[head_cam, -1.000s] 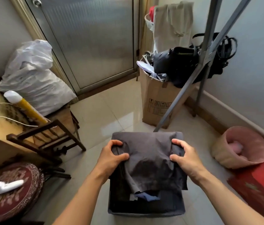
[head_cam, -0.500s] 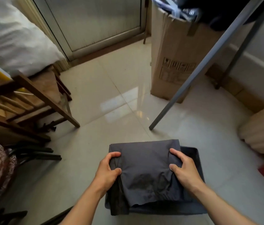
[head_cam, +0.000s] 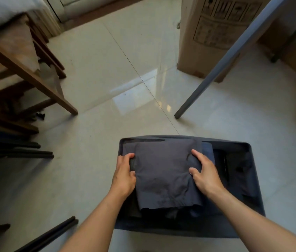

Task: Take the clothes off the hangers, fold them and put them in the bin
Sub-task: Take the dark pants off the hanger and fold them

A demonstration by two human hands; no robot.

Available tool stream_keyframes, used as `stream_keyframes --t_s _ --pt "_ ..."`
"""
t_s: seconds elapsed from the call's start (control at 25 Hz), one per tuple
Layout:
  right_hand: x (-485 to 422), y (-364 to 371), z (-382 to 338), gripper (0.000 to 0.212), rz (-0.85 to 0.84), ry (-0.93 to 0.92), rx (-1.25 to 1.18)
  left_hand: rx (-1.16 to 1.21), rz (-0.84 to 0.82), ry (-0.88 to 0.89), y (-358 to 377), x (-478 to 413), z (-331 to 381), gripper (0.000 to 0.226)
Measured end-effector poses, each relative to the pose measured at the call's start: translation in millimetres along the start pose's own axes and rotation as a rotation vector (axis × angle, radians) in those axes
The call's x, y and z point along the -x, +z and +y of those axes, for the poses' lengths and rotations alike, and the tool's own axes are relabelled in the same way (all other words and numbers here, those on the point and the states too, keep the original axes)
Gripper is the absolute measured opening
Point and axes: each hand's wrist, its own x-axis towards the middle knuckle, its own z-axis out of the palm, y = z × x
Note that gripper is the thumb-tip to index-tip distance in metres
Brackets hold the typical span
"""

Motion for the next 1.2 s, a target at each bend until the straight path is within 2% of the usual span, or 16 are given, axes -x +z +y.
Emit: stream_keyframes --t_s 0.32,0.48,0.64,0.96,1.2 --pt "-8 19 17 0.063 0.003 0.036 0.089 -0.186 -0.032 -0.067 30 -16 -13 0.064" --pt "1 12 9 0.058 0.021 0.109 0.202 -0.220 -0.059 -0.174 16 -12 -6 0.061" --pt "26 -16 -8 0.055 0.057 0.136 0.263 -0.232 -0.035 -0.198 -7 13 24 0.054" --pt "96 -86 -83 0.035 0.116 0.103 0.023 0.464 -0.029 -0.246 -52 99 152 0.017" --pt "188 -152 -138 0.011 0.113 0.028 -0.385 0.804 -0.030 -0.265 -108 202 241 0.017"
